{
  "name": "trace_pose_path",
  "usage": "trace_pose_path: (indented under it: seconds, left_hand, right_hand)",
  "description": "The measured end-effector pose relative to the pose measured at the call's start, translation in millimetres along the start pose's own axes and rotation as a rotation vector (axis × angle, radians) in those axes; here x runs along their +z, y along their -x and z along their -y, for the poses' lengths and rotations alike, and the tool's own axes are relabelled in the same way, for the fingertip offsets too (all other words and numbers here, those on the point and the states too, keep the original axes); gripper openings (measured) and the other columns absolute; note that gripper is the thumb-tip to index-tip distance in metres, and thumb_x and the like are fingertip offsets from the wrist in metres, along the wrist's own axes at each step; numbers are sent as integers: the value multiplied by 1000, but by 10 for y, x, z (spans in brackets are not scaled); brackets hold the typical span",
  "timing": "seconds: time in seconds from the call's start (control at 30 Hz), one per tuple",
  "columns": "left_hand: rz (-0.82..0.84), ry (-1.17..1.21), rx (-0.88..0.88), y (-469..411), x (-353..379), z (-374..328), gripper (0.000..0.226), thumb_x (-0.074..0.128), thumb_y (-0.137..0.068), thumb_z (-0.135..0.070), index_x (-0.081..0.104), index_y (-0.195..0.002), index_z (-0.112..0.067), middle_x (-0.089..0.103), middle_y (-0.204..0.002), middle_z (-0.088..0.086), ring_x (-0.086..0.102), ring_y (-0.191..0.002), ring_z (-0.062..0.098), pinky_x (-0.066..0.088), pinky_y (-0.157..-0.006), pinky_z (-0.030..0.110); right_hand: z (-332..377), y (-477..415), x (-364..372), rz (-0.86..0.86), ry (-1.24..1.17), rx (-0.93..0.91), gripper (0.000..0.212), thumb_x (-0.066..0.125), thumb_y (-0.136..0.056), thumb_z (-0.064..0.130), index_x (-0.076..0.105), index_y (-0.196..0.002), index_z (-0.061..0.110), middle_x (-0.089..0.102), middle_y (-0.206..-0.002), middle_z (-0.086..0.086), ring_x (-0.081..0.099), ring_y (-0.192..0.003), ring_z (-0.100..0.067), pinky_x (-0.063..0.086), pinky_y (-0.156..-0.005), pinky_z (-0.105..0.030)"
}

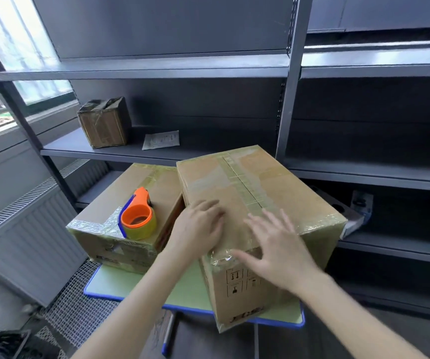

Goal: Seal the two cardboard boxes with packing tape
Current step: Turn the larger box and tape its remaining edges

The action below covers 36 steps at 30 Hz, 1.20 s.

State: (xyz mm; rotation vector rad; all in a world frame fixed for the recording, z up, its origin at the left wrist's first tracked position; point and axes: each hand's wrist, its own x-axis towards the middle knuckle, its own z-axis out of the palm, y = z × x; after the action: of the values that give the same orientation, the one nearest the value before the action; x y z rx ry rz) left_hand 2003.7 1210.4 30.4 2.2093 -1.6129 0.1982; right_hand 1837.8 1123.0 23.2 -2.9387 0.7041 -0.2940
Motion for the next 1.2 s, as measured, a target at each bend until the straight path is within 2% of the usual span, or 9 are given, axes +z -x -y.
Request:
trace_pose_path:
  seconds: [0.07,0.17,0.37,0.5,0.63,0.8,0.9,1.0,1.2]
  left_hand:
    - [49,40,-20,-95,26,147,38,45,-95,-19,52,-132,-16,43,-145,2,37,-134,17,20,-108,23]
    - [68,74,-36,-144,64,259,41,43,-98,-22,44,-139,-14,38,-148,0,29,-139,11,13,-108,17]
    - [32,44,0,-137,103,279,40,45,-97,-33,50,-134,-20,46,-141,-8,36,-132,11,20,-106,24]
    - [1,42,-38,-237,109,251,34,47,-97,-29,58,-126,-15,54,-130,-2,43,-124,20,30,-103,31]
    - [55,6,-233,-401,123,391,42,44,-96,-36,50,-134,-18,41,-144,4,33,-133,24,23,-108,38]
    - [110,-38,-414,-541,96,566,57,40,-95,-47,35,-144,-17,28,-153,9,27,-139,28,19,-114,43]
    - [143,-16,-459,-497,122,483,59,37,-95,-51,37,-142,-14,39,-146,10,39,-129,31,34,-104,40]
    - [90,-66,-487,-414,161,339,56,36,-96,-49,41,-138,-13,45,-140,11,44,-123,33,37,-99,39]
    - [39,-145,-579,-315,177,156,55,34,-97,-46,39,-139,-10,45,-138,14,44,-119,34,38,-99,39]
  right_hand:
    - [314,-72,143,23,31,82,107,-4,-66,88,13,-149,23,8,-157,-2,-1,-144,-28,-11,-112,-55]
    - [515,-151,242,24,83,166,106,3,-67,86,9,-149,20,1,-156,-10,-7,-142,-37,-19,-104,-61]
    - [349,-114,197,58,107,112,94,19,-72,72,8,-149,21,0,-157,-8,-8,-142,-37,-12,-107,-61]
    - [8,26,37,115,60,1,92,26,-71,72,7,-149,26,-2,-157,4,-10,-143,-31,-13,-112,-53]
    - [-465,286,-142,173,-1,-116,90,34,-70,69,-1,-147,37,-16,-150,23,-26,-139,-9,-26,-108,-32]
    - [-942,496,-298,262,-106,-91,81,40,-71,54,-3,-139,54,-18,-142,42,-34,-130,6,-36,-99,-26]
    - [-1170,471,-306,257,-72,-30,82,44,-76,37,-3,-142,49,-19,-143,40,-33,-128,11,-33,-101,-20]
    - [-1293,347,-240,185,-38,35,79,44,-83,16,3,-146,37,-16,-143,34,-28,-131,8,-25,-106,-20]
    - [-1484,162,-215,122,-20,7,78,39,-85,5,-5,-137,43,-6,-144,32,-14,-138,3,-15,-112,-21]
